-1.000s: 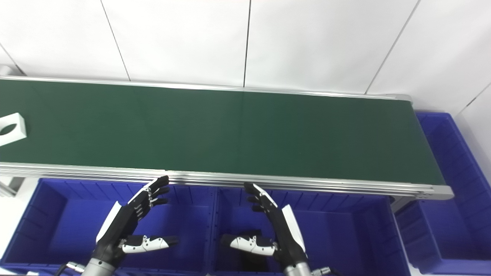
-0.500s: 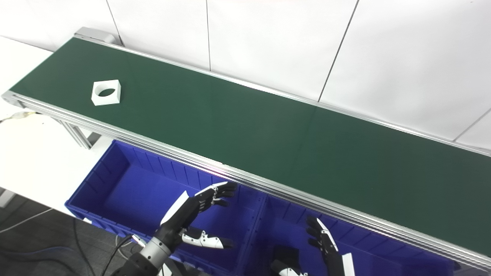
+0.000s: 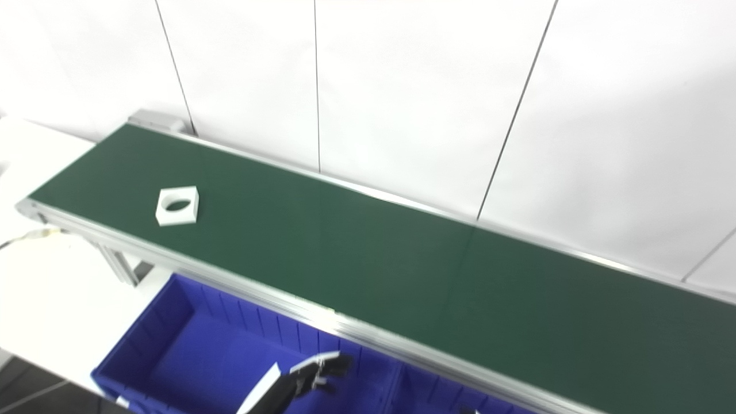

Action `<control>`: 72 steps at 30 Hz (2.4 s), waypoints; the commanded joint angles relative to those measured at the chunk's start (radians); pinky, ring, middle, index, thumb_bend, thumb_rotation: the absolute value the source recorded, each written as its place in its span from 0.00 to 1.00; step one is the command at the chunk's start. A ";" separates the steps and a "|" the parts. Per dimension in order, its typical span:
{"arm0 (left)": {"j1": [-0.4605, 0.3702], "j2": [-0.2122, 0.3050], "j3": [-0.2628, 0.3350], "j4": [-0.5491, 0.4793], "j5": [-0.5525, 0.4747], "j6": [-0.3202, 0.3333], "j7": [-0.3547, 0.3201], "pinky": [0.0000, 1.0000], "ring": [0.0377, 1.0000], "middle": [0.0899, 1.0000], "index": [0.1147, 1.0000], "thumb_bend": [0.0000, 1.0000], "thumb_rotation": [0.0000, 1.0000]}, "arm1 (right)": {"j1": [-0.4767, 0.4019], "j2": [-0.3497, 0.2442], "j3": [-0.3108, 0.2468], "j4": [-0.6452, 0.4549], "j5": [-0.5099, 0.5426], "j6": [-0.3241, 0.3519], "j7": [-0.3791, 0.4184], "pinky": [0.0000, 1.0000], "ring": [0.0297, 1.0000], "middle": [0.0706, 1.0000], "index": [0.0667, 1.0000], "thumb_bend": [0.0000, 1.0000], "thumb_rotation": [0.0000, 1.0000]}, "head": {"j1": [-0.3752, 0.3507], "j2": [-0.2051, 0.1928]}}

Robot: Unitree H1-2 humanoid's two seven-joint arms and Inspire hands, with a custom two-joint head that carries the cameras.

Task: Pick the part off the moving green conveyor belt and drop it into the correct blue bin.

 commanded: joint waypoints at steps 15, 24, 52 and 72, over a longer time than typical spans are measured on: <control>-0.038 0.030 -0.042 0.045 -0.018 -0.041 0.066 0.68 0.78 0.81 0.79 0.88 0.21 | -0.021 0.020 -0.014 0.042 0.003 -0.098 -0.025 0.78 0.84 0.85 0.84 0.79 0.00 | 0.002 -0.068; -0.039 0.049 -0.066 0.027 -0.053 -0.041 0.088 0.66 0.77 0.80 0.77 0.88 0.15 | -0.018 0.032 -0.016 0.045 0.000 -0.113 -0.032 0.77 0.83 0.84 0.83 0.80 0.00 | -0.006 -0.082; -0.121 0.091 0.169 -0.483 -0.094 0.074 -0.069 0.71 0.82 0.84 0.79 0.88 0.24 | -0.048 0.028 -0.016 0.092 -0.039 -0.130 -0.046 0.78 0.83 0.85 0.85 0.81 0.00 | 0.021 -0.107; -0.291 0.207 0.259 -0.486 0.190 0.261 -0.115 0.81 0.88 0.90 0.85 0.76 0.38 | -0.068 0.026 -0.019 0.144 -0.050 -0.170 -0.064 0.77 0.83 0.85 0.85 0.82 0.00 | 0.028 -0.123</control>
